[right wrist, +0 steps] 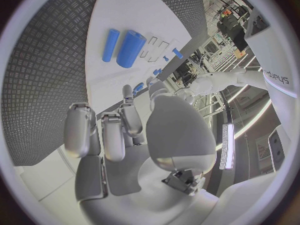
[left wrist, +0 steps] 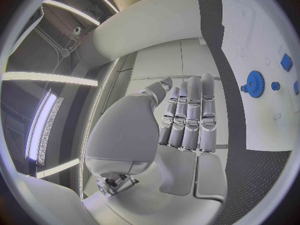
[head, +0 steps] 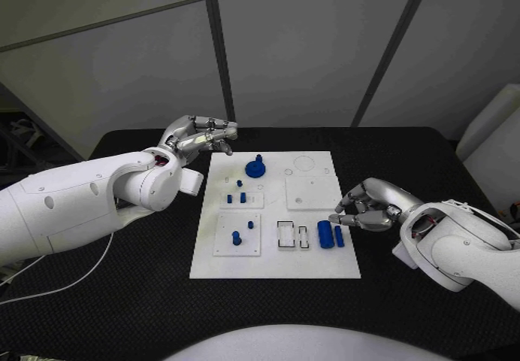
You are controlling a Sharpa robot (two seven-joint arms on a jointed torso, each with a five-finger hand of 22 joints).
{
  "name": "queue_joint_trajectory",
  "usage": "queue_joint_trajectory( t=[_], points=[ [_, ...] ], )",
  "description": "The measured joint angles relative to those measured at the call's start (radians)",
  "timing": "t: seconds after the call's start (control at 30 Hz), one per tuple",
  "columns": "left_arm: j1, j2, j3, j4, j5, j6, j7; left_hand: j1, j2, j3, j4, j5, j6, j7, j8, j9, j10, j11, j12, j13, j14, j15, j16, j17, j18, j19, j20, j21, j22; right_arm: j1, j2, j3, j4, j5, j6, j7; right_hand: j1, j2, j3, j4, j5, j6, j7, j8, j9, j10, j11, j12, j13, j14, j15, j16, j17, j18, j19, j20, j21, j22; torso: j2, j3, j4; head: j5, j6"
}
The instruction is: Assemble the parts on the task board
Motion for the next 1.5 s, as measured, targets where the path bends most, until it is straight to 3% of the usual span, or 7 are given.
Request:
queue_joint_trajectory(
  t=[0.4,0.97,1.5],
  points=[
    [0.000,-0.004,0.000,0.001,0.004,0.000,0.000,0.000,0.000,0.000,0.000,0.000,0.000,0.000,0.000,0.000,0.000,0.000,0.000,0.000,0.000,0.000,0.000,0.000,0.000,0.000,0.000,0.000,0.000,-0.031,0.019,-0.002,0.001,-0.110,0.022,-0.101,0.004,-0.004,-0.041,0.027,0.000,-0.012,-0.003,0.018,0.025,0.000,0.000,0.000,0.015,0.000,0.000,0.000,0.000,0.000,0.003,0.003,0.004,0.000,0.001,0.0002,0.0010,-0.002,-0.006],
    [0.000,-0.005,0.000,0.001,0.006,0.000,0.000,0.000,0.000,0.000,0.000,0.000,0.000,0.000,0.000,0.000,0.000,0.000,0.004,0.000,0.000,0.000,0.000,-0.001,0.000,0.000,0.000,0.000,0.000,-0.053,0.046,-0.002,0.010,-0.166,0.037,-0.141,0.010,0.002,-0.074,0.058,0.000,-0.019,-0.003,0.038,0.046,0.000,0.000,0.000,0.024,0.000,0.000,0.000,0.000,0.000,0.003,0.003,0.007,0.000,0.002,0.0005,0.0006,0.003,-0.013],
    [0.000,-0.006,0.000,0.003,0.006,0.000,0.000,0.000,0.000,0.000,0.000,0.000,0.000,0.000,0.000,0.000,0.000,0.000,0.004,0.000,0.000,0.000,0.000,-0.001,0.000,0.000,0.000,0.000,-0.001,-0.082,0.109,-0.002,-0.043,-0.179,0.061,-0.156,0.013,0.005,-0.081,0.065,0.000,-0.019,-0.003,0.044,0.055,0.000,0.000,0.000,0.025,0.000,0.000,0.000,0.000,0.000,0.003,0.003,0.007,0.000,0.001,0.0000,0.0019,0.008,-0.014]
  ],
)
